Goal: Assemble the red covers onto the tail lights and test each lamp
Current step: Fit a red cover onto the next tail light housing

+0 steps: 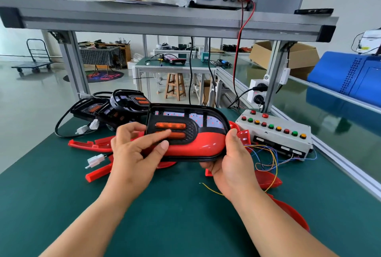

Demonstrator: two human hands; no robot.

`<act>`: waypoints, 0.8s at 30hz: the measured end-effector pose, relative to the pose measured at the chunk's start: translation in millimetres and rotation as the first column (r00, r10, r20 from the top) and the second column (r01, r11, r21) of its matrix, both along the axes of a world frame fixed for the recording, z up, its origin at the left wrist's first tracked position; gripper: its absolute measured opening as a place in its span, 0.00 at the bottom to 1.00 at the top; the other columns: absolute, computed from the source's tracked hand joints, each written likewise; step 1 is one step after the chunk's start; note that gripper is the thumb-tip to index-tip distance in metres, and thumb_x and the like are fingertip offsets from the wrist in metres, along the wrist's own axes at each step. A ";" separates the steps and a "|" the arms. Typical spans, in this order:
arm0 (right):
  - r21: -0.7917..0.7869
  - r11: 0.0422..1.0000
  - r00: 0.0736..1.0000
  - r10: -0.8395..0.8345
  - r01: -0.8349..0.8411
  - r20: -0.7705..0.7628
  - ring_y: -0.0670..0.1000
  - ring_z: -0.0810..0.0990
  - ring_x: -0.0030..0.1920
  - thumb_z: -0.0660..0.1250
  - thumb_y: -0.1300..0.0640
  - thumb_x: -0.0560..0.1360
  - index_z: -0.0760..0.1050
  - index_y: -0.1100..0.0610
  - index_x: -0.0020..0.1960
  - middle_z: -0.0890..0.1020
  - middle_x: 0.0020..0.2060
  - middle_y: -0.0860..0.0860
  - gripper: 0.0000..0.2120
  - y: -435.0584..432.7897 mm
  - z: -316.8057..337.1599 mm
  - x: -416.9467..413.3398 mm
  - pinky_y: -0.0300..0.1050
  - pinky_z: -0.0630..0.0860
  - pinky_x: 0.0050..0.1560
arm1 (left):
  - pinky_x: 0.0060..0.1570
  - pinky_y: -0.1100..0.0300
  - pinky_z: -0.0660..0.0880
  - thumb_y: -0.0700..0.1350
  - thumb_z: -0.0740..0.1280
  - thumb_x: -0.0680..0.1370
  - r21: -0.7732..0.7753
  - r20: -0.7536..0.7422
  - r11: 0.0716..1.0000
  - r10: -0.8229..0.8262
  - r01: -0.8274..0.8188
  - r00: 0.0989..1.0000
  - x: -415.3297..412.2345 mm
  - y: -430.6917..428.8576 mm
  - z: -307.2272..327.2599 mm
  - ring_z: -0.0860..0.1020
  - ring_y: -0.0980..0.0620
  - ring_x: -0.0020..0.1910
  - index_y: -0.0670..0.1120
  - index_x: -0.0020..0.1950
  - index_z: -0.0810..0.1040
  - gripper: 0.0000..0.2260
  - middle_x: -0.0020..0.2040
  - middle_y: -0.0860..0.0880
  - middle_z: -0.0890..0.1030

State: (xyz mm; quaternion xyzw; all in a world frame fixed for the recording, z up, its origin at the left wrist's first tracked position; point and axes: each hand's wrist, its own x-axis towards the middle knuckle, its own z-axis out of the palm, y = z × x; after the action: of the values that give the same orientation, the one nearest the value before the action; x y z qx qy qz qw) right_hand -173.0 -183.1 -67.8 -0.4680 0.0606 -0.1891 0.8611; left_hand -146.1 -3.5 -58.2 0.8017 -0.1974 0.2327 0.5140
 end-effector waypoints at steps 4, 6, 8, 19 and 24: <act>0.022 1.000 1.000 0.020 -0.020 0.013 0.52 0.79 0.27 0.55 0.44 0.81 0.76 0.55 0.51 0.83 0.33 0.53 0.17 -1.1 -1.8 1.0 0.41 0.74 0.23 | 0.62 0.53 0.74 0.47 0.78 0.63 -0.574 -0.356 0.803 -0.421 0.161 0.834 1.4 0.8 -0.5 0.76 0.52 0.62 0.64 0.69 0.68 0.37 0.64 0.52 0.74; 0.025 0.999 0.999 0.031 -0.031 0.022 0.51 0.80 0.27 0.56 0.43 0.80 0.77 0.55 0.51 0.83 0.33 0.53 0.17 -1.6 -1.9 1.4 0.41 0.74 0.23 | 0.48 0.51 0.81 0.47 0.75 0.63 -0.691 -0.410 0.697 -0.595 0.190 0.691 2.5 3.2 -0.2 0.81 0.45 0.55 0.55 0.71 0.68 0.37 0.62 0.47 0.80; -0.001 0.999 0.999 0.042 -0.042 0.030 0.51 0.80 0.29 0.58 0.40 0.74 0.76 0.55 0.52 0.84 0.34 0.53 0.20 -3.1 -0.3 1.4 0.41 0.75 0.25 | 0.39 0.56 0.81 0.47 0.73 0.65 -0.704 -0.426 0.670 -0.664 0.235 0.614 1.2 2.2 1.6 0.84 0.47 0.49 0.48 0.65 0.76 0.28 0.57 0.45 0.83; -0.119 0.946 0.947 0.311 -0.300 0.084 0.53 0.83 0.43 0.66 0.52 0.73 0.74 0.54 0.60 0.84 0.48 0.54 0.16 -8.5 0.9 -6.4 0.47 0.80 0.39 | 0.53 0.55 0.80 0.42 0.68 0.72 -0.661 -0.386 0.672 -0.687 0.335 0.616 7.2 15.4 3.0 0.80 0.48 0.59 0.46 0.65 0.75 0.21 0.60 0.46 0.82; -0.092 0.933 0.933 0.354 -0.347 0.066 0.52 0.83 0.39 0.67 0.55 0.71 0.74 0.54 0.60 0.85 0.45 0.54 0.17 -8.5 0.0 -8.8 0.44 0.80 0.34 | 0.52 0.58 0.79 0.42 0.68 0.72 -0.619 -0.407 0.691 -0.689 0.374 0.599 10.8 21.5 1.4 0.80 0.47 0.60 0.46 0.65 0.75 0.20 0.60 0.45 0.81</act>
State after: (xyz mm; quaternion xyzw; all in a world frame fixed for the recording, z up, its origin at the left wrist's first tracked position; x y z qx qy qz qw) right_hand -181.8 -191.7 -67.9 -0.4967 -0.0665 -0.0535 0.8637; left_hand -135.4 18.0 -56.9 0.5791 -0.1943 -0.1701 0.7733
